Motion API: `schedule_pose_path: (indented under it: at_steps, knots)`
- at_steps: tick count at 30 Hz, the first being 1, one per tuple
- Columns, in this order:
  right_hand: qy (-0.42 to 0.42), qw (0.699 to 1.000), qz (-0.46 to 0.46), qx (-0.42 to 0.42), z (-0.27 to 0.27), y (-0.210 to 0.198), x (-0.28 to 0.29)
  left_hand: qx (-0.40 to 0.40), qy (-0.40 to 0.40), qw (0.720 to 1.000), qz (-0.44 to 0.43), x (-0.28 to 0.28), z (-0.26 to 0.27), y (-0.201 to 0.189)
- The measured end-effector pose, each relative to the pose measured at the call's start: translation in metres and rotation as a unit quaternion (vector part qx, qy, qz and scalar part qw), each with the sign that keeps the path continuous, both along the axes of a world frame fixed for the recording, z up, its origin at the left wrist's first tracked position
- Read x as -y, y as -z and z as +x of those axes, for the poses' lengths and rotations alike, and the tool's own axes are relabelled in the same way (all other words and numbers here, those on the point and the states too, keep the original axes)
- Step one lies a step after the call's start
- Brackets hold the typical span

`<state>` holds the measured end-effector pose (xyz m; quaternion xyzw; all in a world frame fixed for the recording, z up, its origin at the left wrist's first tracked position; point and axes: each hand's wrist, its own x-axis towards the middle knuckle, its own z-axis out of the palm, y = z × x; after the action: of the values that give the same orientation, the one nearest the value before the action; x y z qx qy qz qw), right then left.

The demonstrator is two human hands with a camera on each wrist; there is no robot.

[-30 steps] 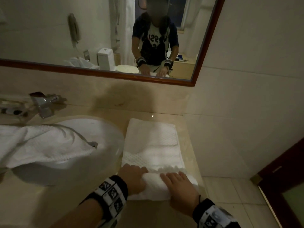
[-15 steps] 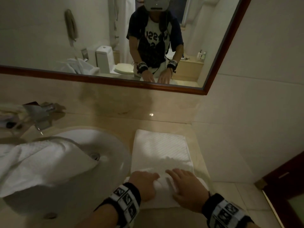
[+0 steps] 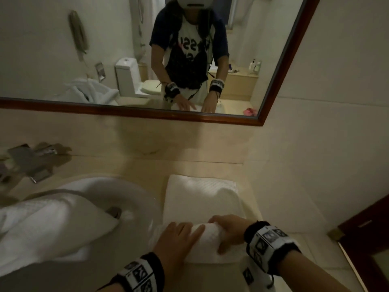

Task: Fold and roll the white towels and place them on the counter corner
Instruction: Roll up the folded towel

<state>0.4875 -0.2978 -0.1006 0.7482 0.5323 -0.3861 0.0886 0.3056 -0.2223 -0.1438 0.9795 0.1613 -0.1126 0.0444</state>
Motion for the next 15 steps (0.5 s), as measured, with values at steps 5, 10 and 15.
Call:
schedule_pose_path:
  at_steps: [5, 10, 15]
  knots:
    - [-0.139, 0.975, 0.116, 0.129, -0.001, -0.002, 0.012, -0.088, -0.068, 0.972, -0.205, -0.042, 0.039, -0.029]
    - [-0.149, 0.960, 0.173, 0.165, 0.008, 0.025, 0.001, -0.169, -0.100, 0.958, -0.211, -0.066, 0.071, -0.042]
    - [-0.018, 0.997, 0.074, -0.030, 0.042, 0.010, -0.040, 0.054, -0.089, 0.994, -0.025, -0.045, 0.049, -0.020]
